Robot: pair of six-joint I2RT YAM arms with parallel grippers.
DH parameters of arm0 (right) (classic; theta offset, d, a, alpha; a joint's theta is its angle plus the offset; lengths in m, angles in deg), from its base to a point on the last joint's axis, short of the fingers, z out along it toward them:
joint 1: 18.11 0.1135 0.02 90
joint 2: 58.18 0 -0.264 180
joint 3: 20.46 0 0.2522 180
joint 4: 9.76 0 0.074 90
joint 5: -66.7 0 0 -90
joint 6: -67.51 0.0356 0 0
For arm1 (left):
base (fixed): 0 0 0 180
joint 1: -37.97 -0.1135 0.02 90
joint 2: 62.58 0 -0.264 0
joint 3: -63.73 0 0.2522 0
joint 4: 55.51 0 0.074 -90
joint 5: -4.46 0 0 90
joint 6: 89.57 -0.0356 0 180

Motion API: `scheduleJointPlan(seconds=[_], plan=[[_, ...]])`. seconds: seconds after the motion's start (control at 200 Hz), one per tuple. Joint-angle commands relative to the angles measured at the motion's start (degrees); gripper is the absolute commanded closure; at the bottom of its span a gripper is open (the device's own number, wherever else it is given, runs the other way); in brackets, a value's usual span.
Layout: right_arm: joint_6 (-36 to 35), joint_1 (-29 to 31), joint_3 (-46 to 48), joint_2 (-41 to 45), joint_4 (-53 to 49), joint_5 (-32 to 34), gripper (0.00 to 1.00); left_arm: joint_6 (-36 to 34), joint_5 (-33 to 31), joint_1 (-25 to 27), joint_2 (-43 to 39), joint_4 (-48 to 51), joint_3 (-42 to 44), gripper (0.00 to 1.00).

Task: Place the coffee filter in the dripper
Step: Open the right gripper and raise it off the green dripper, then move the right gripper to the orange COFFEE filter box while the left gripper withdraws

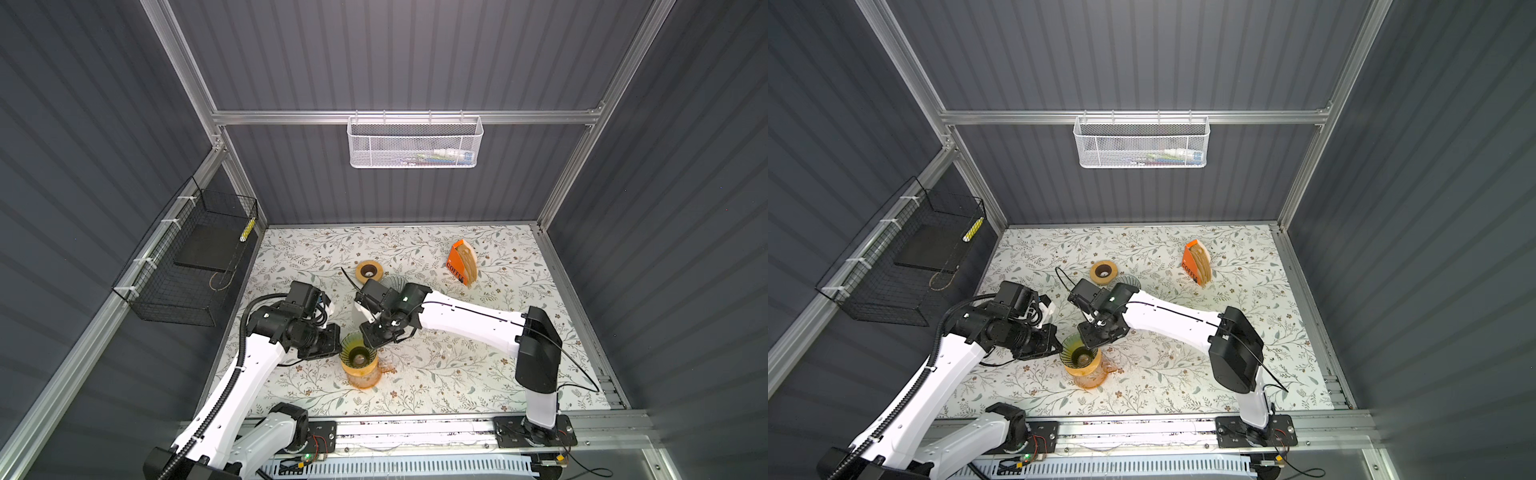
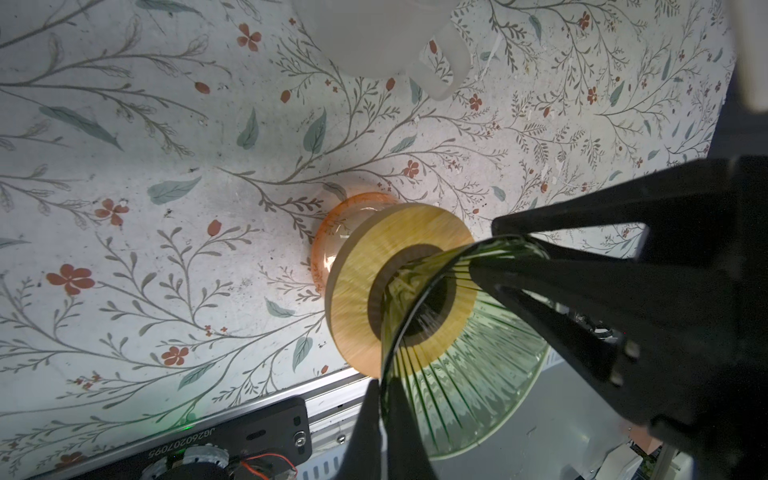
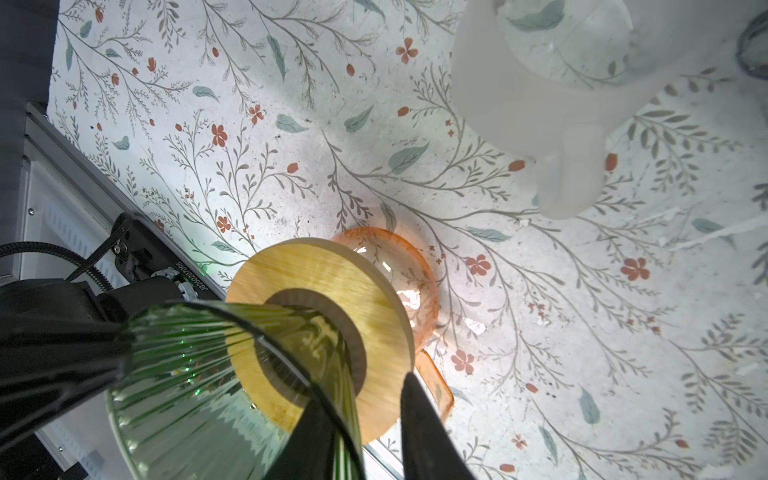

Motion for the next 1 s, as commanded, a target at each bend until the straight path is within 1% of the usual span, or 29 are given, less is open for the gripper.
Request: scheduleJointPlan(seconds=[0.0, 0.11, 0.21, 0.645, 0.835, 0.996], plan=[[-0.66, -0.01, -1.50, 1.53, -1.58, 1.74, 0.70, -0.83, -0.92, 0.38, 0.05, 1.97, -2.17, 0.87], [-0.43, 0.02, -1.51, 1.95, -1.62, 1.98, 0.69, -0.76, -1.01, 0.38, 0.00, 1.99, -2.30, 0.81], [-0.31, 0.03, -1.55, 2.36, -1.61, 1.96, 0.67, -0.81, -1.08, 0.38, -0.03, 1.99, -2.66, 0.79], [0.07, 0.12, -1.47, 5.08, -1.84, 3.28, 0.64, -0.11, -2.92, 0.38, -0.45, 2.61, -4.84, 0.79], [0.48, 0.10, -0.89, 7.48, -1.23, 4.23, 0.64, 1.39, -5.02, 0.38, -0.78, 2.82, -6.77, 0.79], [0.73, 0.02, 1.66, 10.82, 0.68, 6.25, 0.63, 3.70, -7.93, 0.38, -1.00, 1.82, -8.64, 0.80]])
